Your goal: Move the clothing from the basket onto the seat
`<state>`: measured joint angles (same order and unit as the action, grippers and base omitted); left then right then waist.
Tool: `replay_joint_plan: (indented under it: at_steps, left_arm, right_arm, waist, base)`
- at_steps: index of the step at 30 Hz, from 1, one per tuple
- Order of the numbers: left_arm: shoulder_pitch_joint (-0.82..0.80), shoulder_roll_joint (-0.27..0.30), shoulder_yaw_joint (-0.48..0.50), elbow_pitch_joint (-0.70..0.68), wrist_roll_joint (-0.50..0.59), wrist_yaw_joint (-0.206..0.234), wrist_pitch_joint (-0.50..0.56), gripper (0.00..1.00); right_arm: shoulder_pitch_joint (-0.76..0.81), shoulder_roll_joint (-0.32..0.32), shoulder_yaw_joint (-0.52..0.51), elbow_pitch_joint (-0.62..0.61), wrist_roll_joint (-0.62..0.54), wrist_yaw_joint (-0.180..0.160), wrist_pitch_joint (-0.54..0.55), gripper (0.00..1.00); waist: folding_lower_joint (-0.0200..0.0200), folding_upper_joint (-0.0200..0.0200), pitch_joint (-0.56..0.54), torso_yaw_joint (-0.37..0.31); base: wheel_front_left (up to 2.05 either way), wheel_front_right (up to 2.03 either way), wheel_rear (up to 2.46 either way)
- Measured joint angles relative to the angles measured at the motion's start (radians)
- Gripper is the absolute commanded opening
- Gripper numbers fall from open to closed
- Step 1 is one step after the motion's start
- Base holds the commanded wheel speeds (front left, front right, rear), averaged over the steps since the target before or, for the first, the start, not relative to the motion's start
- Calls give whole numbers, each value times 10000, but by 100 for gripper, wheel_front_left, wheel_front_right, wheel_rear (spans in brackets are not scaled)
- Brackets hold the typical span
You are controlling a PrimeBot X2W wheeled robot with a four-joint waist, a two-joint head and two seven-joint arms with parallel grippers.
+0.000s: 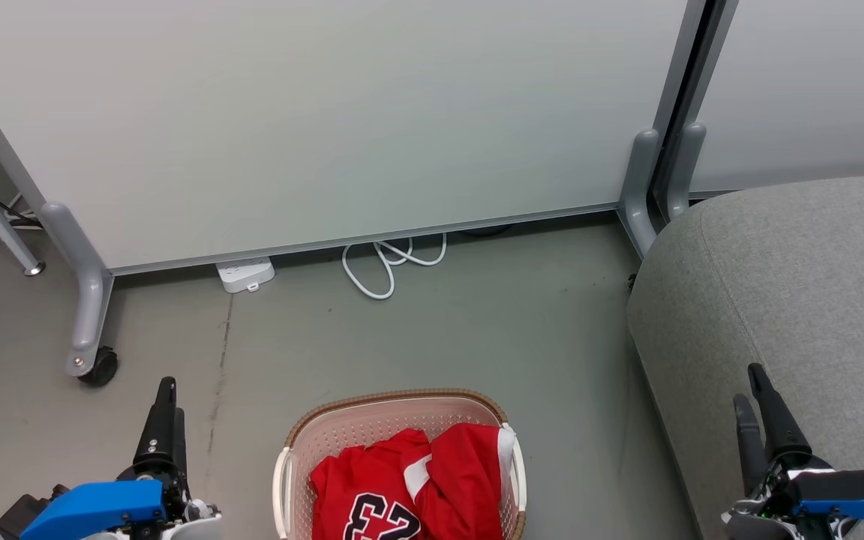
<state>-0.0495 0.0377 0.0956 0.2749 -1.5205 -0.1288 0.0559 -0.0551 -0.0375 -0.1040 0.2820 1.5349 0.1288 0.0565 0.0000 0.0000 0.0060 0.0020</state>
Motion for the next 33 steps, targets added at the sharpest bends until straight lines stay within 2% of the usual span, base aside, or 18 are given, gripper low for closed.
replay_joint_plan:
  at_steps: [4,16,33]
  left_arm:
    - [-39,2,-19,-100,479,0,-151,100]
    - [-196,10,-65,-535,2389,0,-640,100]
    - [-210,25,-732,-1162,6353,311,-1289,100]
  right_arm:
    - [-21,0,17,-61,-318,0,-144,100]
    - [-117,-4,297,-474,-2518,0,-652,100]
    - [-207,-19,978,-840,-6082,0,-1294,100]
  waist:
    - [0,0,8,4]
    - [0,0,33,12]
    - [0,0,52,49]
  base:
    - [0,0,0]
    - [0,0,0]
    - [0,0,0]
